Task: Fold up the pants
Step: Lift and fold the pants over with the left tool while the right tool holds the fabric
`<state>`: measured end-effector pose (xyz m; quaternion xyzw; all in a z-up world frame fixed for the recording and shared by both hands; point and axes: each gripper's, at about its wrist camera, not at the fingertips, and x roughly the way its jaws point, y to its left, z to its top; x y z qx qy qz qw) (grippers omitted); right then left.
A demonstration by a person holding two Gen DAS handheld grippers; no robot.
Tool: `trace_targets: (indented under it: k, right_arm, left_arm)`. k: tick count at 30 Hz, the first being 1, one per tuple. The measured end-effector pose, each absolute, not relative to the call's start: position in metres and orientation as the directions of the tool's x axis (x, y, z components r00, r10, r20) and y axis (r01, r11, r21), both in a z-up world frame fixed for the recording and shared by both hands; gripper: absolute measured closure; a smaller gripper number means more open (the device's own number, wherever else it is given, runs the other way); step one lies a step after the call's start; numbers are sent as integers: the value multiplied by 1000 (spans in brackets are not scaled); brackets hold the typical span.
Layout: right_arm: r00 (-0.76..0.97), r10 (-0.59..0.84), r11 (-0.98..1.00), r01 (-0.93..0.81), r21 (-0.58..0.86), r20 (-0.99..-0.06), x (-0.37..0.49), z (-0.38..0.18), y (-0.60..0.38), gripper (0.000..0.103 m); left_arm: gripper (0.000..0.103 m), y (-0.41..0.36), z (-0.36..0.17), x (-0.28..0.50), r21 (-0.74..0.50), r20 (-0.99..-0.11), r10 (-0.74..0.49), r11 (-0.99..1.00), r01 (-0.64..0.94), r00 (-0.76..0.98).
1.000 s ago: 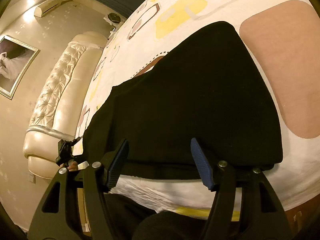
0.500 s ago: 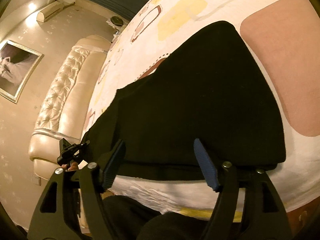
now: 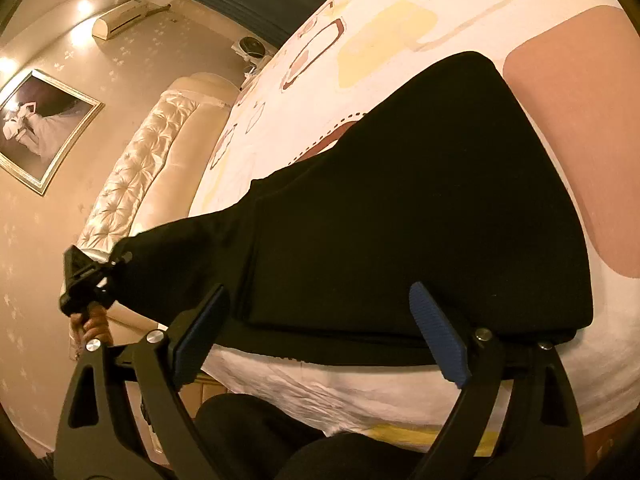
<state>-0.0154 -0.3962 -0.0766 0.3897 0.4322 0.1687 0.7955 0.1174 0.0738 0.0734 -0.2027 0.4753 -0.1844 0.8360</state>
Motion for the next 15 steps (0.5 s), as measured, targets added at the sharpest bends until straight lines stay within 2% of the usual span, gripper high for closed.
trace_targets:
  k: [8, 15]
  right_arm:
    - [572, 610, 629, 73, 774, -549, -16, -78, -397, 11]
    - [575, 609, 629, 70, 775, -546, -18, -78, -395, 11]
  left_arm:
    - [91, 2, 107, 105, -421, -724, -476, 878, 227, 500]
    - [91, -57, 109, 96, -353, -733, -448, 894, 278, 512]
